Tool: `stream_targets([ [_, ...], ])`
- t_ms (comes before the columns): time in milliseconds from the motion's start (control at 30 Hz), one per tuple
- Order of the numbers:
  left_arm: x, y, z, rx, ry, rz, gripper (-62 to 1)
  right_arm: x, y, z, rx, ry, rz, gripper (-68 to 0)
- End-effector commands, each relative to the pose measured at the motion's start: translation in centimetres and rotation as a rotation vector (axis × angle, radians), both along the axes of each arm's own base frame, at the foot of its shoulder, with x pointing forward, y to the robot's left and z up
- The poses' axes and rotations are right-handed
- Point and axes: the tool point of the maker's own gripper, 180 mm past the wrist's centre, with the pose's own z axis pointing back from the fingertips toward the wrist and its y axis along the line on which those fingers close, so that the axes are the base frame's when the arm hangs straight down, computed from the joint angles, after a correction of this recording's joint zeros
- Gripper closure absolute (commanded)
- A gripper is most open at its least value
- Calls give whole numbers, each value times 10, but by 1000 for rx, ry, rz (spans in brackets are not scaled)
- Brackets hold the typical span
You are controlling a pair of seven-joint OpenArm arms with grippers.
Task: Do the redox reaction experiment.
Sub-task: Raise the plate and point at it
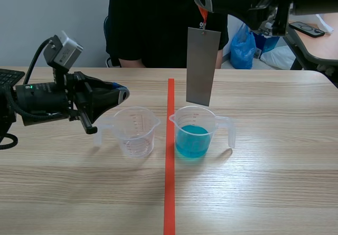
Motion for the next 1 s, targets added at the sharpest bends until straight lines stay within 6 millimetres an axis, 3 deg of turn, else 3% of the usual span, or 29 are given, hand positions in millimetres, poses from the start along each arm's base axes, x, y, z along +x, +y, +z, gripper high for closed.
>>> stream_targets([
  [0,6,-4,9,-32,-18,4,-40,2,-4,11,5,-33,-5,-15],
  [500,2,-48,6,-133,73,-23,-40,2,-4,11,5,-33,-5,-15],
  [967,-4,-86,19,-198,68,-88,-40,2,-4,11,6,-33,-4,-15],
])
